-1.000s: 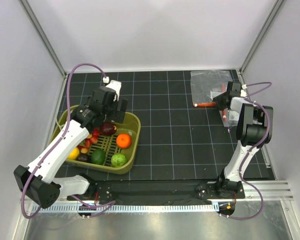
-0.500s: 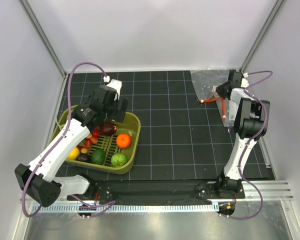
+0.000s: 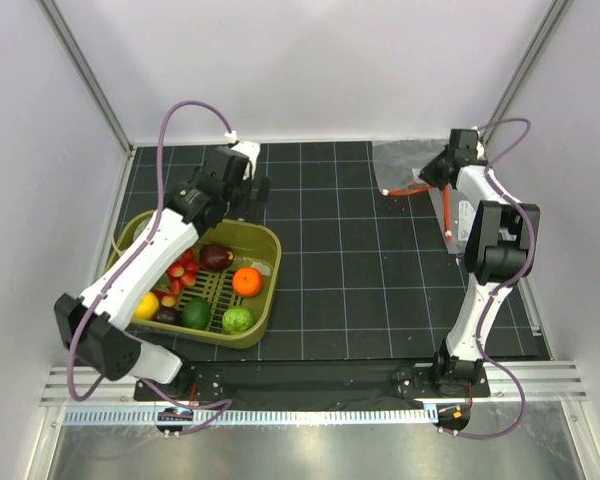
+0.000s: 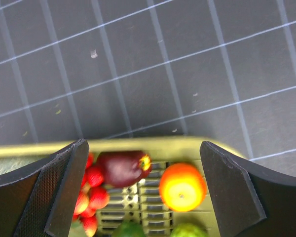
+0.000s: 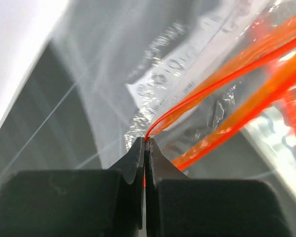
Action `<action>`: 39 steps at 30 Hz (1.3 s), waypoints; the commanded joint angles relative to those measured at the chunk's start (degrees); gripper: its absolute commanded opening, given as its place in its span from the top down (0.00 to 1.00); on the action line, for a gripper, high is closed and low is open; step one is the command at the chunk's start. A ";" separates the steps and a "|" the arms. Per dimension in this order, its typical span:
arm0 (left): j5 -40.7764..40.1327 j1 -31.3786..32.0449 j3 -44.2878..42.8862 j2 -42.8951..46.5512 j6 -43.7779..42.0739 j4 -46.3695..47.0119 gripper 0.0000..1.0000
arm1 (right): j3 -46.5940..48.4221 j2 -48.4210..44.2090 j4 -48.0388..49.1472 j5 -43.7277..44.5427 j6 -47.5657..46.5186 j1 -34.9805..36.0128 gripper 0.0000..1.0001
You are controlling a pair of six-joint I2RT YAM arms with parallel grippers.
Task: Place the food in the zip-top bag and seal the zipper
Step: Pick up the zipper food storage bag at the center of the board.
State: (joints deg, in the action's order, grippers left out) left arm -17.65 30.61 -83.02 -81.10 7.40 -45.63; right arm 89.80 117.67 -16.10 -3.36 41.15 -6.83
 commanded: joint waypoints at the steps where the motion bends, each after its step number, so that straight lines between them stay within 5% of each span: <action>1: 6.63 -0.11 -7.03 -4.84 -1.33 3.44 0.00 | 1.62 -12.08 -4.46 -6.92 -7.74 4.19 0.99; 15: 25.90 10.25 -27.71 -23.48 1.99 9.06 0.03 | -5.34 -28.01 -13.08 -16.50 -9.60 16.41 0.99; 28: 33.82 10.61 -27.63 -27.71 13.61 18.56 0.14 | -1.91 -28.63 -14.58 -18.44 -1.86 21.07 0.99; 39: 29.25 10.70 -22.80 -24.81 13.61 18.64 0.27 | -2.70 -30.74 -14.75 -17.92 -0.54 21.16 0.99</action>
State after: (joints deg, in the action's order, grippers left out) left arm 12.67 41.34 -106.69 -109.45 20.60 -29.34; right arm 85.38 90.37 -31.42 -20.51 39.51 14.04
